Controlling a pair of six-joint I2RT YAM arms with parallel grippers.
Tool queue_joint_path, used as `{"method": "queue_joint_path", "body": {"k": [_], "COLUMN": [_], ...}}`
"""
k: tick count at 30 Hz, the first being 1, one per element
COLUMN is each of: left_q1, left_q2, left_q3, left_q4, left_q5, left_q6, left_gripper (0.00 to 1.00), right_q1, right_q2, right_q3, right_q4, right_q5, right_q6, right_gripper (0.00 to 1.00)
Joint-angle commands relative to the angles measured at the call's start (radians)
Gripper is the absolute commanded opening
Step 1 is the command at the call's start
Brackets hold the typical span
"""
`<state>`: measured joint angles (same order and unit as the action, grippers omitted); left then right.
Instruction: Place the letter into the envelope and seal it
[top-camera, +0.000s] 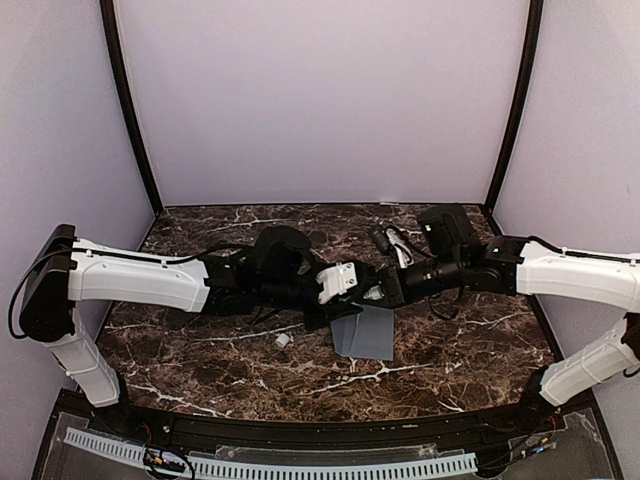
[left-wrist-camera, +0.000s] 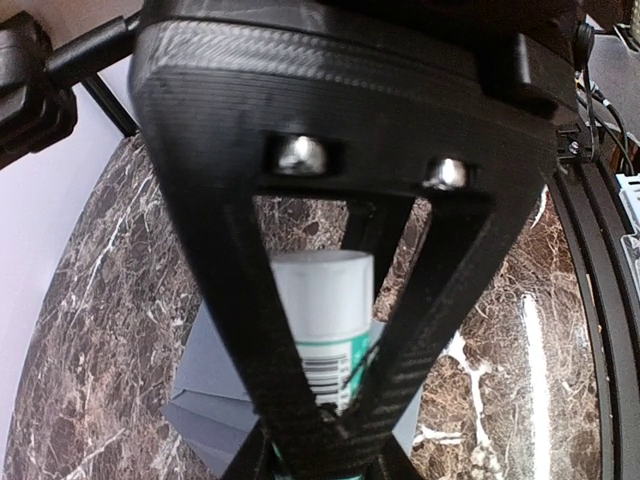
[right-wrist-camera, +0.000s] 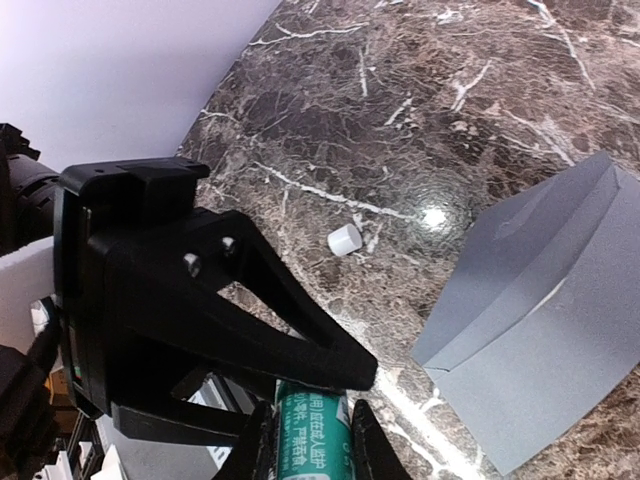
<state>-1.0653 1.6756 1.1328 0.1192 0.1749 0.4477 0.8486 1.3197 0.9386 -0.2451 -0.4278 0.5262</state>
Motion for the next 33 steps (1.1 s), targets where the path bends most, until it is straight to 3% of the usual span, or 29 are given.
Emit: {"method": "queue_joint_path", "body": {"k": [1, 6, 11, 15, 17, 21, 26, 33], "left_q1": [-0.007, -0.006, 0.023, 0.077, 0.108, 0.163, 0.252, 0.288], "left_q2": [-0.024, -0.037, -0.025, 0.011, 0.038, 0.102, 0.171, 0.271], "left_q3": [-0.022, -0.075, -0.124, -0.146, -0.153, -0.112, -0.068, 0.028], "left_q4": [0.056, 0.119, 0.216, 0.314, 0.372, 0.389, 0.417, 0.362], "left_q5": [-0.014, -0.03, -0.017, -0.046, -0.059, -0.056, 0.094, 0.21], "left_q6": [-0.008, -0.025, -0.069, -0.155, -0.221, -0.339, -0.536, -0.611], "left_gripper": [0.39, 0.59, 0.64, 0.76, 0.87, 0.93, 0.92, 0.67], "right_q1": [0.006, 0.004, -0.004, -0.034, -0.058, -0.098, -0.124, -0.127], "right_q2": [-0.061, -0.114, -0.173, -0.193, -0.196, -0.189, -0.159, -0.121], "right_q3": [0.024, 0.039, 0.032, 0.017, 0.008, -0.006, 0.002, 0.035], "right_q4": [-0.078, -0.187, -0.263, -0.264, -0.25, -0.24, -0.27, -0.352], "right_q5": [0.097, 0.254, 0.4, 0.409, 0.39, 0.381, 0.414, 0.49], "right_q6": [-0.027, -0.036, -0.046, -0.071, -0.082, -0.086, -0.085, -0.072], "right_gripper": [0.0, 0.0, 0.0, 0.0, 0.0, 0.0, 0.0, 0.0]}}
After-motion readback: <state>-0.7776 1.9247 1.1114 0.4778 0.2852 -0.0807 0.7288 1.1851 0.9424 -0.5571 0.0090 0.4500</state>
